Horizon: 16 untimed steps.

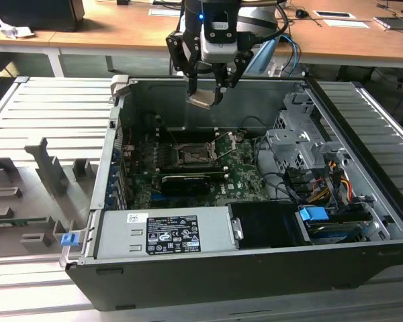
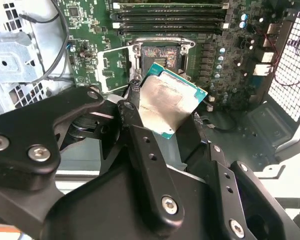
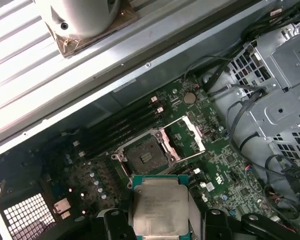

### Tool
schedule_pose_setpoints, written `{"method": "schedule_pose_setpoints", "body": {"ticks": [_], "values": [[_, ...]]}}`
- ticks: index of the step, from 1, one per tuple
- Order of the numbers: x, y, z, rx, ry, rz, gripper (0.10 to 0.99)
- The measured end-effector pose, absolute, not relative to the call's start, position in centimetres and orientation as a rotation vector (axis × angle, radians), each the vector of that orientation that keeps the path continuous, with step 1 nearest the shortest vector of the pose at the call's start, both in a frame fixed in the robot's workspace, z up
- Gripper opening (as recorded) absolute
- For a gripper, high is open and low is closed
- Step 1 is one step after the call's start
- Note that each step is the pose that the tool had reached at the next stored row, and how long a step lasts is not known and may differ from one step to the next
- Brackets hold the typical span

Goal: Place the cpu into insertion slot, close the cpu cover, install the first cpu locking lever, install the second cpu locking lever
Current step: 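Place the cpu into insertion slot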

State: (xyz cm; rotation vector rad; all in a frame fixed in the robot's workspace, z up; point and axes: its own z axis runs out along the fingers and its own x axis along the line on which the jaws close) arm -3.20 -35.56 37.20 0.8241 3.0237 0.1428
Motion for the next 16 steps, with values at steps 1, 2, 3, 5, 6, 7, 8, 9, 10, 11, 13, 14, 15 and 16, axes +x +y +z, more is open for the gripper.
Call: {"method": "schedule_pose_setpoints", "body": {"ticks": [1, 2, 3, 5, 6, 7, 8, 9, 10, 11, 13, 14, 15, 16], "values": [[-3.2, -35.56, 37.18, 0.848, 3.016, 0.143, 0.533], [-3.2, -35.56, 37.12, 0.861, 3.012, 0.143, 0.533], [-3.2, -35.56, 37.06, 0.865, 3.011, 0.142, 0.533], [-3.2, -35.56, 36.92, 0.865, 3.011, 0.142, 0.533], [-3.2, -35.56, 36.88, 0.865, 3.011, 0.142, 0.533], [-3.2, -35.56, 36.83, 0.866, 3.011, 0.142, 0.533], [-3.2, -35.56, 36.74, 0.865, 3.011, 0.143, 0.533], [-3.2, -35.56, 36.69, 0.865, 3.011, 0.142, 0.533], [-3.2, -35.56, 36.63, 0.865, 3.011, 0.142, 0.533], [-3.2, -35.56, 36.59, 0.867, 3.01, 0.142, 0.533], [-3.2, -35.56, 36.53, 0.871, 3.009, 0.141, 0.533], [-3.21, -35.56, 36.44, 0.879, 3.006, 0.141, 0.533], [-3.21, -35.56, 36.4, 0.882, 3.005, 0.141, 0.533], [-3.21, -35.56, 36.37, 0.885, 3.004, 0.141, 0.533]]}}
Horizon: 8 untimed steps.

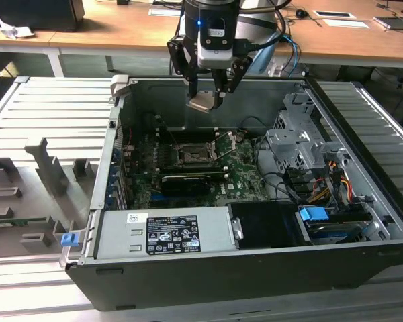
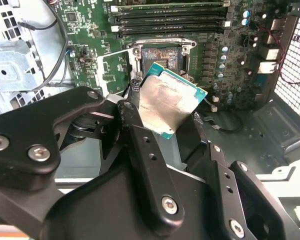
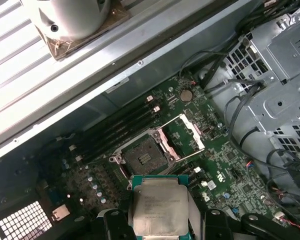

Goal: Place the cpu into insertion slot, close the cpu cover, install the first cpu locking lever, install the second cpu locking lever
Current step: 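Place the cpu into insertion slot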

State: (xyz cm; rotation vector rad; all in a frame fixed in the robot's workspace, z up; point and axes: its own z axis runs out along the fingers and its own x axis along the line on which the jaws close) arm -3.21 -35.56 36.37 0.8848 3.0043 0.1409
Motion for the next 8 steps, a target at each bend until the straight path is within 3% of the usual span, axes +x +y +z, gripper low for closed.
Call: {"method": "schedule_pose_setpoints", "body": {"ticks": [8], "values": [[-3.21, -35.56, 36.06, 0.906, 2.997, 0.14, 0.533]]}}
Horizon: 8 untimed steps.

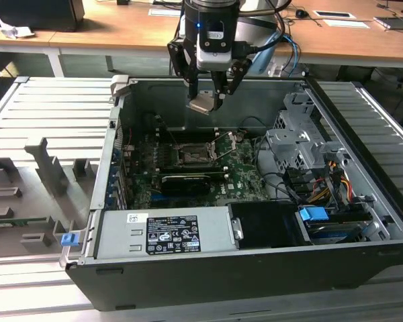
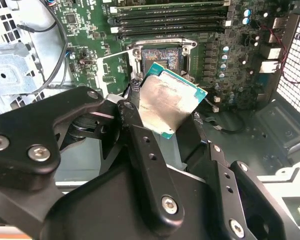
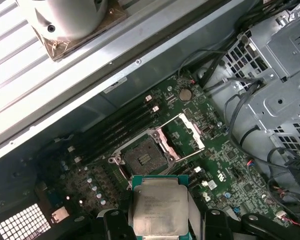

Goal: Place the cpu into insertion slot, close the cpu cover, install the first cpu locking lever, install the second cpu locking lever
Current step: 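Place the cpu into insertion slot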

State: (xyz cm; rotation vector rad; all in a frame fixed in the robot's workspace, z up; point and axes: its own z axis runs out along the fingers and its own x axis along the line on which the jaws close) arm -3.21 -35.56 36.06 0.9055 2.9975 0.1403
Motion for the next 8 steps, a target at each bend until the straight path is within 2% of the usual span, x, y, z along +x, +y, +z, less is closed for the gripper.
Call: {"method": "schedule_pose_setpoints", "body": {"ticks": [8], "values": [[-3.21, -35.56, 35.83, 0.922, 2.992, 0.14, 0.533]]}}
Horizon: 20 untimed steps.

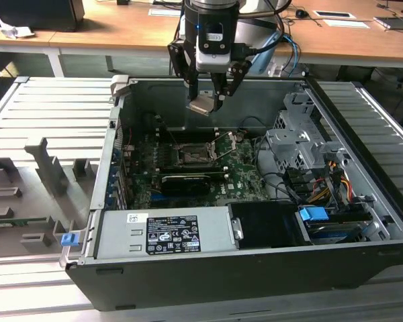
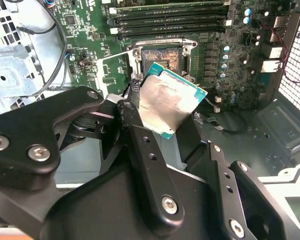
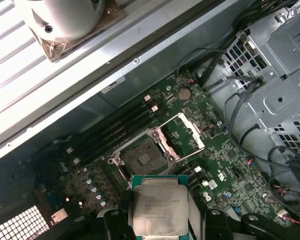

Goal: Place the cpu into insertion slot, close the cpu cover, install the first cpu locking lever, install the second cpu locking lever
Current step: 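Place the cpu into insertion slot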

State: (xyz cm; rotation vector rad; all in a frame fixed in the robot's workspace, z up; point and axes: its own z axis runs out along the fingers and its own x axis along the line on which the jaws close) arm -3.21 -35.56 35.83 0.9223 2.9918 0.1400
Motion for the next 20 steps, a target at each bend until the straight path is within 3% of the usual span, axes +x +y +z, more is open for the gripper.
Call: {"method": "schedule_pose_setpoints", "body": {"ticks": [20], "values": [[-3.21, -35.56, 35.46, 0.964, 2.977, 0.14, 0.533]]}}
